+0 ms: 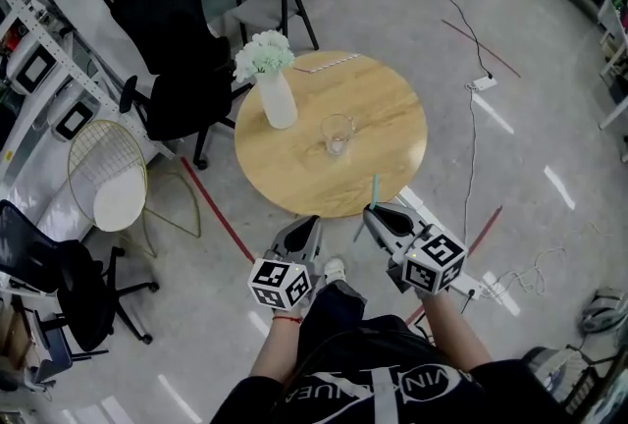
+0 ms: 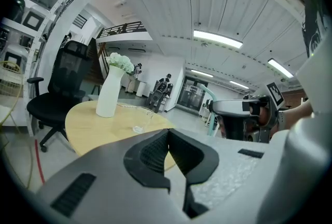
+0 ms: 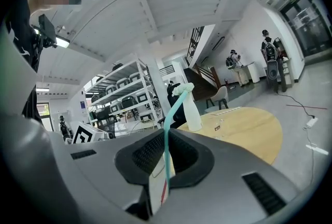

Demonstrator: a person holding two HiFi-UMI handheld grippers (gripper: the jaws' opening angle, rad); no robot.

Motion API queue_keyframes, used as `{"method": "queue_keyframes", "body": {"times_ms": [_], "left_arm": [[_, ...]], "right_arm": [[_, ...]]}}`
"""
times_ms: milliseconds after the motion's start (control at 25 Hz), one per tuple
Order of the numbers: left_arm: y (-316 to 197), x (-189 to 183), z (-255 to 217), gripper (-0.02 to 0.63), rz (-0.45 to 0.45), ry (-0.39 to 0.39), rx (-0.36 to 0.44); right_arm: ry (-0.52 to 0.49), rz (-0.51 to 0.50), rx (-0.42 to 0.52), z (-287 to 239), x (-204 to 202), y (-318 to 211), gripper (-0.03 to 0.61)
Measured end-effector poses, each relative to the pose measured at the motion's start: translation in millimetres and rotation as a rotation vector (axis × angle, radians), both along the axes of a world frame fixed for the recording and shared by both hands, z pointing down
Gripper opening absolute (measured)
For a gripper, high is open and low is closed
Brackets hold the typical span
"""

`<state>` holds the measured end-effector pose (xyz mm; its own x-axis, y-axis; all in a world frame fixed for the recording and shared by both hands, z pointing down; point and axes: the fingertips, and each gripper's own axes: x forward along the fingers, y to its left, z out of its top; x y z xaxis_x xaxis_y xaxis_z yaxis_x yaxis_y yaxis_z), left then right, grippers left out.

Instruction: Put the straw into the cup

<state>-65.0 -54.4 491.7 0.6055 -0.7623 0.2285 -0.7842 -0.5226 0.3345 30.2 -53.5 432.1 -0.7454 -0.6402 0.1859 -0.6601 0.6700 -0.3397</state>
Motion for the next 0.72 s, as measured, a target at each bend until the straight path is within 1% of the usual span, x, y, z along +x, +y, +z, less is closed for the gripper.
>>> {"method": "queue_keyframes", "body": {"times_ms": [160,480,600,720], "left_arm": [[-29.3,-2.8,4.2,0.006,0.008,0.01,-0.018],[-80.2,-5.1,12.1,0.006,0.052,0.018,-0.044],[-104.4,-9.6,13.4,0.006,0.06,0.029,-0.046],[-125.8,-12.1,12.5,0.006,0.078,0.023,-0.038]], "right_arm": [[0.003,0.001,-0.01,-0.4,-7.0,-27.8,0.023],[-0.001,0.021,-0.037,5.2,-15.8,-81.4,0.023],[-0.003,0.027,-0.042,8.2,-19.5,-105.0,0.023],[-0.011,0.032,-0.04,7.1,-23.3,-126.2,0.023]]}}
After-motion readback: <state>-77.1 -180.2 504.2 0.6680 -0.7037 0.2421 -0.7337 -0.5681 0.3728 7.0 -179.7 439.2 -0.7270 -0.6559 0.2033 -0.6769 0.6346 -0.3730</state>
